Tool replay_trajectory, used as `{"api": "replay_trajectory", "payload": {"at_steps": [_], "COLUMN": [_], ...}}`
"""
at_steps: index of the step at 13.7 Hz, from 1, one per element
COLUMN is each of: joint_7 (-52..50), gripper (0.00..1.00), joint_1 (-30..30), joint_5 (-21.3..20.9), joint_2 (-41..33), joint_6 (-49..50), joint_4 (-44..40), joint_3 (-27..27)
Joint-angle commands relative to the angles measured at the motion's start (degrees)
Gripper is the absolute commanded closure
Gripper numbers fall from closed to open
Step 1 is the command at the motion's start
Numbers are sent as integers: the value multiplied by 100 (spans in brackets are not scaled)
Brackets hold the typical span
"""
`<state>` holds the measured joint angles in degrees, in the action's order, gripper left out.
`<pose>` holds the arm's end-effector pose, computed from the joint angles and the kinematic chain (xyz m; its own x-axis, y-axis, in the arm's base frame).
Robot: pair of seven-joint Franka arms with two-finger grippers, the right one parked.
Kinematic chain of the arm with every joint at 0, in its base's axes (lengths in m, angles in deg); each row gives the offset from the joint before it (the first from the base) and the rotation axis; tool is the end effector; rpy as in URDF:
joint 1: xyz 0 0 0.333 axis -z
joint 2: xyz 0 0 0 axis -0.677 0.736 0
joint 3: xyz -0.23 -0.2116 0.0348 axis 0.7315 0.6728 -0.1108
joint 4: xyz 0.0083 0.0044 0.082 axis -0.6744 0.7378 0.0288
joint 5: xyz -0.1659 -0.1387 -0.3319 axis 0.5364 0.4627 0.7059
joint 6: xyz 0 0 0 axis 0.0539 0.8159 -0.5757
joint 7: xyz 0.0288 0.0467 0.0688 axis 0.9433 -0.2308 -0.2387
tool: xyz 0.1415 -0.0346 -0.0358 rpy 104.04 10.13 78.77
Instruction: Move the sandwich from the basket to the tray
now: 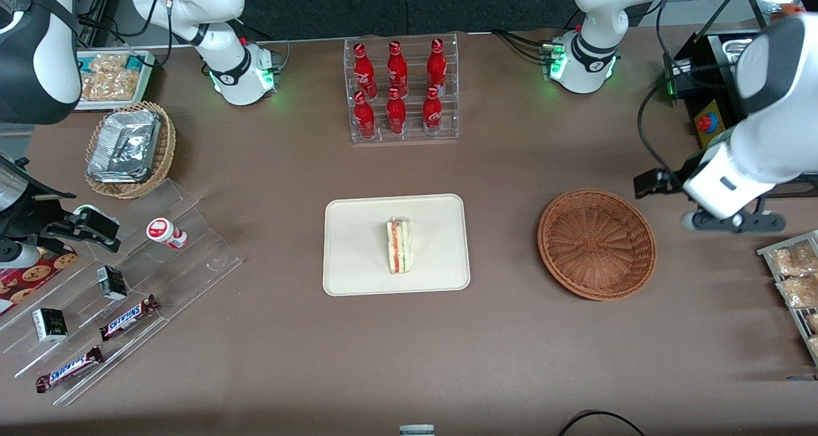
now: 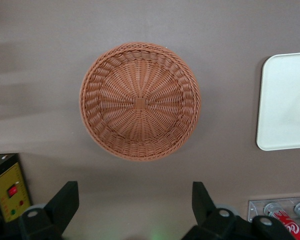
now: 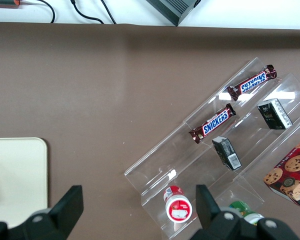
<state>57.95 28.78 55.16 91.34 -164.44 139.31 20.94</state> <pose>0.5777 -0.0732 0.5220 0.9904 -0.0472 -0.1299 -0.0462 -0.9989 0.0108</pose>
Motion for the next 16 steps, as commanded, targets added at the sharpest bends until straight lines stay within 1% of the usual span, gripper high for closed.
{"api": "replay_trajectory", "payload": {"at_steps": [1, 8, 11, 12, 14, 16], "joint_7": [-20, -21, -12, -12, -21, -29], "gripper": [0, 0, 0, 0, 0, 0], "joint_1": [-6, 3, 64, 99, 414, 905], "joint_5": [-5, -31, -40, -153, -416, -444], "joint_2": [-102, -120, -102, -93, -49, -49], "joint_6": [496, 954, 955, 955, 946, 946], "joint_4": [-635, -1288, -1288, -1279, -1271, -1253], "joint_3": [25, 8, 17, 25, -96, -578]}}
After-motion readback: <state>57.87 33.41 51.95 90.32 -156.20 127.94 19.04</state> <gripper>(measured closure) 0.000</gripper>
